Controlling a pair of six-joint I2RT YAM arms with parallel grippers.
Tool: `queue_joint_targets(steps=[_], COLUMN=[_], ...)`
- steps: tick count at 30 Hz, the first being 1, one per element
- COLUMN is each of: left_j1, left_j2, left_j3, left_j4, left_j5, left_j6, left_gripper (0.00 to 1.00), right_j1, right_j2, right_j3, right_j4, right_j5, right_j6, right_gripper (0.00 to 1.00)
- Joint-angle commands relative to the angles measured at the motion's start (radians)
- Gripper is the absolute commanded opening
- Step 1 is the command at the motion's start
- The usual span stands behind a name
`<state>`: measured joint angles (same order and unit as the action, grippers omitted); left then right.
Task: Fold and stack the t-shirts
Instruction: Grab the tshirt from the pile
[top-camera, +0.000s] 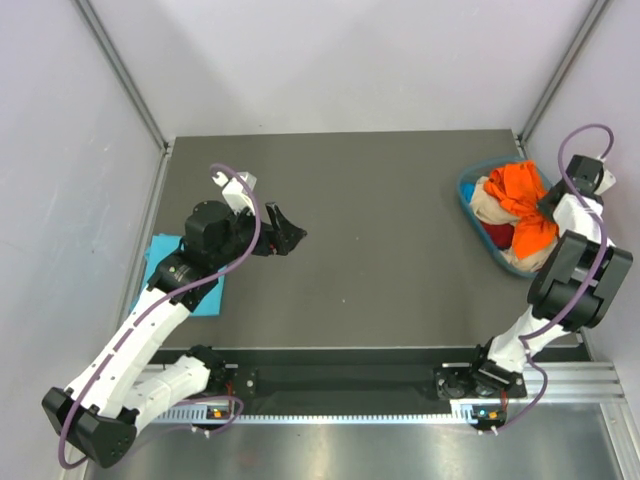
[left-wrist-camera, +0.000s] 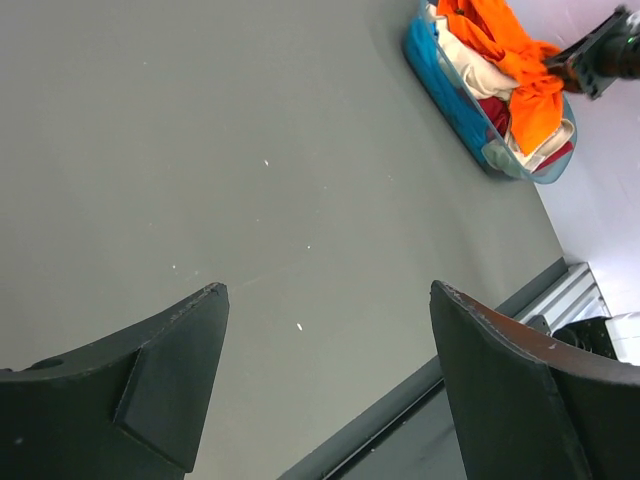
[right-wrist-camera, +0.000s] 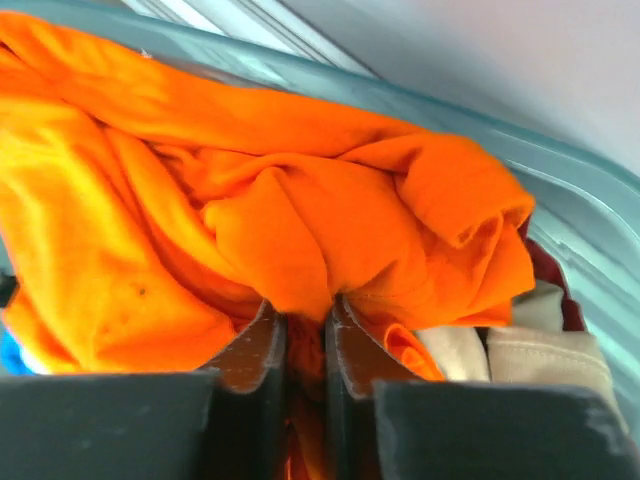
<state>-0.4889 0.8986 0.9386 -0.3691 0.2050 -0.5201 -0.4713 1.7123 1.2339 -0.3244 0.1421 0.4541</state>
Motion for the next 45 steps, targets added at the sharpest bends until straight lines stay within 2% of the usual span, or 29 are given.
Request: queue_joint_targets(steps=[1,4,6,7,10,14,16,19,26,27,28,29,30,32,34,38,40,41,42,44,45], left_j1=[0.003,0.003,0.003,0.003,0.003,0.003,0.003,0.003,0.004,0.004,0.004,0.004,0.004,0.004,0.004,0.004,0.004,0.004,0.004,0.004,0.004], left_j2=[-0.017,-0.003,0.006,0.019,0.033,0.049,0.074,0.086,0.065,0.066,0.065,0.068,0.066,0.068,0.072,0.082,0.088,0.091,0.091,0.094,0.092], left_j3=[0.022,0.023,0.026,0.026,0.023,0.043,0.098,0.137,0.106,0.106,0.108,0.111,0.114,0.127,0.135,0.141,0.140,0.137,0.135,0.129,0.126], left_j4=[0.006,0.019,0.021,0.019,0.022,-0.016,-0.060,-0.108,-0.100,-0.106,-0.108,-0.110,-0.113,-0.122,-0.129,-0.125,-0.120,-0.116,-0.113,-0.106,-0.106], left_j5=[0.007,0.007,-0.007,-0.007,0.002,-0.038,-0.064,-0.078,-0.036,-0.039,-0.038,-0.039,-0.039,-0.038,-0.041,-0.039,-0.030,-0.018,-0.010,-0.004,-0.003], left_j6=[0.008,-0.007,-0.035,-0.049,-0.066,-0.061,-0.047,-0.040,-0.066,-0.064,-0.061,-0.061,-0.060,-0.054,-0.047,-0.052,-0.063,-0.066,-0.072,-0.081,-0.084], left_gripper=[0.86,0.86,0.86,0.86,0.86,0.86,0.86,0.86,0.86,0.86,0.86,0.86,0.86,0.86,0.86,0.86,0.86,0.86,0.86,0.86,0.86], right_j1=[0.043,0.098,0.123,0.146,0.171,0.227,0.258,0.234,0.126,0.117,0.097,0.089,0.085,0.083,0.083,0.083,0.082,0.083,0.083,0.083,0.083], right_j2=[-0.089,-0.152,-0.181,-0.184,-0.201,-0.259,-0.267,-0.257,-0.238,-0.221,-0.208,-0.194,-0.165,-0.145,-0.151,-0.168,-0.175,-0.177,-0.174,-0.168,-0.166], right_j3=[0.145,0.292,0.396,0.426,0.510,0.533,0.550,0.515,0.232,0.210,0.196,0.184,0.187,0.214,0.223,0.260,0.271,0.283,0.292,0.312,0.315], right_j4=[-0.045,-0.145,-0.194,-0.237,-0.297,-0.256,-0.275,-0.288,-0.180,-0.171,-0.165,-0.169,-0.176,-0.209,-0.209,-0.215,-0.220,-0.226,-0.229,-0.251,-0.252], right_j5=[0.025,0.086,0.105,0.116,0.108,-0.015,0.060,0.175,0.200,0.197,0.191,0.186,0.186,0.194,0.195,0.166,0.166,0.166,0.171,0.172,0.165], right_j6=[-0.060,-0.100,-0.114,-0.118,-0.115,-0.136,-0.153,-0.134,-0.085,-0.077,-0.063,-0.055,-0.052,-0.057,-0.063,-0.080,-0.086,-0.089,-0.095,-0.098,-0.103], right_gripper=[0.00,0.01,0.08,0.08,0.00,0.00,0.00,0.00,0.00,0.02,0.07,0.15,0.27,0.32,0.30,0.19,0.32,0.41,0.55,0.53,0.35])
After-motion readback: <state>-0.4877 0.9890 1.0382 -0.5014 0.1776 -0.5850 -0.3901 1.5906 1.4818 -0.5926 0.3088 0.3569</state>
